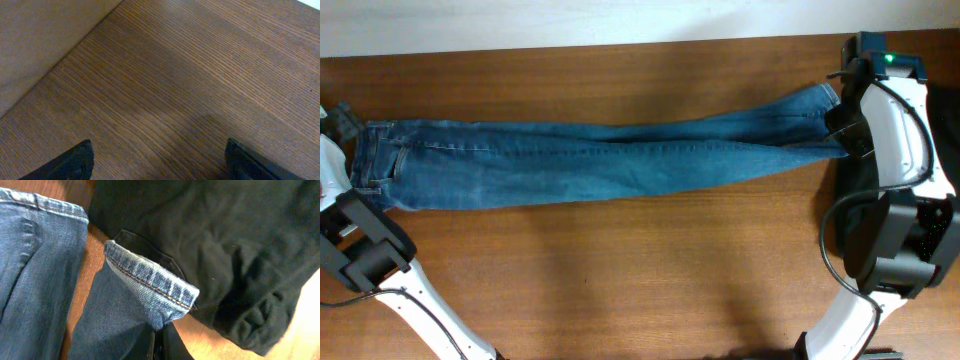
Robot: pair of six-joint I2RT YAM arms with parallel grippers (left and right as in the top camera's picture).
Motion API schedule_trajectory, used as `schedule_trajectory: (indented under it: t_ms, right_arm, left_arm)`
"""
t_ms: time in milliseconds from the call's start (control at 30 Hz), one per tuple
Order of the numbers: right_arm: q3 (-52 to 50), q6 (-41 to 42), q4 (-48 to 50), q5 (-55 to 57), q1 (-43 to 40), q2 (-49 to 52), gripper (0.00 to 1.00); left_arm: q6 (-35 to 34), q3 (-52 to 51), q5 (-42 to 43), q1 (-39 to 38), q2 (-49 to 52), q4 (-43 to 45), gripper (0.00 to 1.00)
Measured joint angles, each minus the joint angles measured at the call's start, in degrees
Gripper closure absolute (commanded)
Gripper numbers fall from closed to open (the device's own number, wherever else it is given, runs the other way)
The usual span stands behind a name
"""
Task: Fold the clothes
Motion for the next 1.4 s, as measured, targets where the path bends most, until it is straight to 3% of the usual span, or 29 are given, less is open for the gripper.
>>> schedule_trajectory:
  t_ms: [333,533,767,1000,1200,1300,1400]
  right_arm:
    - [0.0,-1.03,10.21,-0.04,-0.09,6.88,0.96]
    - [-0.02,-1.81,16.98,-1.05,-0.09,6.97,0.76]
    - [0.0,-1.6,24.02,-3.54,-0.13,7.02,0.74]
    - [0.02,-5.25,31.43,-6.36,-0.15,10.25,0.54]
    - [0.0,-15.17,36.59,-12.07,-0.24,14.75,0.28]
    - [0.72,-19.67,35.5,-14.12,-0.24,14.86,0.14]
    - [5.35,-24.48,31.36,-15.15,-0.24,14.91,0.14]
  left_arm:
    - [0.0,0.0,-0.02,0.0,0.0,-0.02,0.16]
    - [0.0,0.0,0.0,0.0,0.0,0.0,0.16]
    - [0.0,0.0,0.0,0.0,0.0,0.02,0.16]
    - [0.0,0.0,0.0,0.0,0.0,-0.07,0.16]
    - [0.0,0.0,0.0,0.0,0.0,-1.46,0.17]
    - [0.02,0.0,0.0,0.0,0.0,-1.9,0.22]
    - [0.04,0.0,0.0,0.0,0.0,-1.97,0.23]
